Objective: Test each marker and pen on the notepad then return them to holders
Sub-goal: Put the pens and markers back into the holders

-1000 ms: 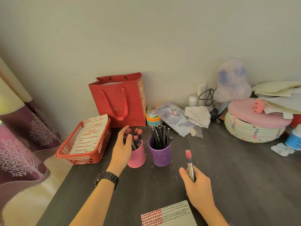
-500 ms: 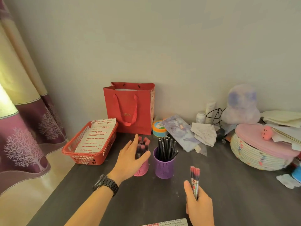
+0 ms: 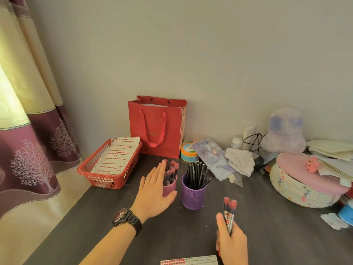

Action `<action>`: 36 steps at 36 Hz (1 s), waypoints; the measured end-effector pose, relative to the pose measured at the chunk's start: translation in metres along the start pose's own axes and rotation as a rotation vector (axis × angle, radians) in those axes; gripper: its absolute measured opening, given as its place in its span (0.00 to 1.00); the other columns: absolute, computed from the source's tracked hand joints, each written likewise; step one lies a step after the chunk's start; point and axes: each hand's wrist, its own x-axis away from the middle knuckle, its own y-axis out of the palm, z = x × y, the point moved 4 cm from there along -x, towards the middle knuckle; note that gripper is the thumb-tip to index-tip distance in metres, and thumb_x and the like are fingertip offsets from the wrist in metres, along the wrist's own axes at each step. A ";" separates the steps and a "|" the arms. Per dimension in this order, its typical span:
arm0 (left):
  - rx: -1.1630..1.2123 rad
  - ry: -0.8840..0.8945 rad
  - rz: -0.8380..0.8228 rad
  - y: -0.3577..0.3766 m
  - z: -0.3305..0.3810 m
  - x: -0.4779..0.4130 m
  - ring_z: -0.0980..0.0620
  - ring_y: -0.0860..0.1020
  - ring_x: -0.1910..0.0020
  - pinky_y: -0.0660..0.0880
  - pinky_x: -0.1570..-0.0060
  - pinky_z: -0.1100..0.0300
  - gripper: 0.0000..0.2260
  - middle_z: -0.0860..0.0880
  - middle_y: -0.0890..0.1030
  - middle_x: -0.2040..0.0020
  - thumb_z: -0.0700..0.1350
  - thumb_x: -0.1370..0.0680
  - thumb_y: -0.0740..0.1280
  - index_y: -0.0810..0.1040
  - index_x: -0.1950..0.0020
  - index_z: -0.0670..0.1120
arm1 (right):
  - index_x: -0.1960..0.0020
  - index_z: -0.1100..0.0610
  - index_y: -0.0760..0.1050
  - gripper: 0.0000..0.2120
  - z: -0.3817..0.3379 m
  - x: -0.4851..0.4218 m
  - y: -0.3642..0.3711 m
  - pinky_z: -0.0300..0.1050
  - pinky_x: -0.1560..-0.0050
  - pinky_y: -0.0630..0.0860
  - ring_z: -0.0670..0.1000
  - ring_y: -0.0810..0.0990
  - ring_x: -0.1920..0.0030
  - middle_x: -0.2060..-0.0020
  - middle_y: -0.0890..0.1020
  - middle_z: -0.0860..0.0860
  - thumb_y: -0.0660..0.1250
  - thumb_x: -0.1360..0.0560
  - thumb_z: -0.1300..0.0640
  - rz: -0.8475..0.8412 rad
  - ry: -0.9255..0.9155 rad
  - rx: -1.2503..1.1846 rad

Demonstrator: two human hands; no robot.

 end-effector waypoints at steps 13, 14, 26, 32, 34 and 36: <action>0.209 -0.133 0.098 -0.008 -0.034 0.021 0.51 0.55 0.21 0.56 0.24 0.49 0.48 0.51 0.53 0.19 0.66 0.26 0.66 0.39 0.19 0.55 | 0.69 0.61 0.69 0.24 0.007 -0.004 0.002 0.43 0.77 0.67 0.54 0.71 0.81 0.80 0.71 0.55 0.65 0.19 0.48 0.032 0.060 -0.135; 0.186 -0.158 0.082 -0.005 -0.039 0.025 0.51 0.54 0.21 0.55 0.23 0.49 0.47 0.52 0.52 0.19 0.67 0.26 0.65 0.39 0.19 0.55 | 0.68 0.61 0.70 0.23 0.008 -0.004 0.001 0.43 0.78 0.66 0.54 0.70 0.81 0.80 0.71 0.55 0.65 0.19 0.49 0.031 0.076 -0.181; -0.235 -0.248 -0.157 0.038 -0.086 0.069 0.54 0.39 0.21 0.34 0.25 0.47 0.39 0.54 0.42 0.19 0.75 0.27 0.38 0.41 0.19 0.58 | 0.61 0.55 0.79 0.24 -0.073 0.001 0.012 0.47 0.61 0.72 0.52 0.79 0.62 0.68 0.80 0.49 0.58 0.22 0.37 -0.035 -0.109 -0.084; -0.241 -0.264 -0.162 0.037 -0.086 0.067 0.53 0.41 0.21 0.35 0.25 0.47 0.39 0.54 0.43 0.19 0.75 0.27 0.38 0.43 0.19 0.58 | 0.58 0.48 0.81 0.25 -0.157 -0.001 0.046 0.40 0.62 0.71 0.41 0.80 0.65 0.66 0.83 0.43 0.54 0.26 0.31 -0.189 -0.344 0.063; -0.238 -0.269 -0.159 0.037 -0.086 0.067 0.53 0.42 0.20 0.35 0.25 0.47 0.39 0.54 0.44 0.19 0.74 0.27 0.39 0.45 0.19 0.58 | 0.60 0.52 0.80 0.28 -0.178 -0.008 0.063 0.36 0.66 0.70 0.41 0.78 0.70 0.70 0.82 0.45 0.55 0.26 0.30 -0.227 -0.427 0.117; -0.235 -0.272 -0.148 0.037 -0.085 0.066 0.52 0.42 0.20 0.36 0.25 0.46 0.38 0.54 0.45 0.19 0.74 0.26 0.40 0.46 0.19 0.58 | 0.66 0.54 0.77 0.29 -0.193 -0.018 0.079 0.36 0.68 0.71 0.41 0.78 0.73 0.74 0.80 0.45 0.58 0.24 0.30 -0.237 -0.491 0.209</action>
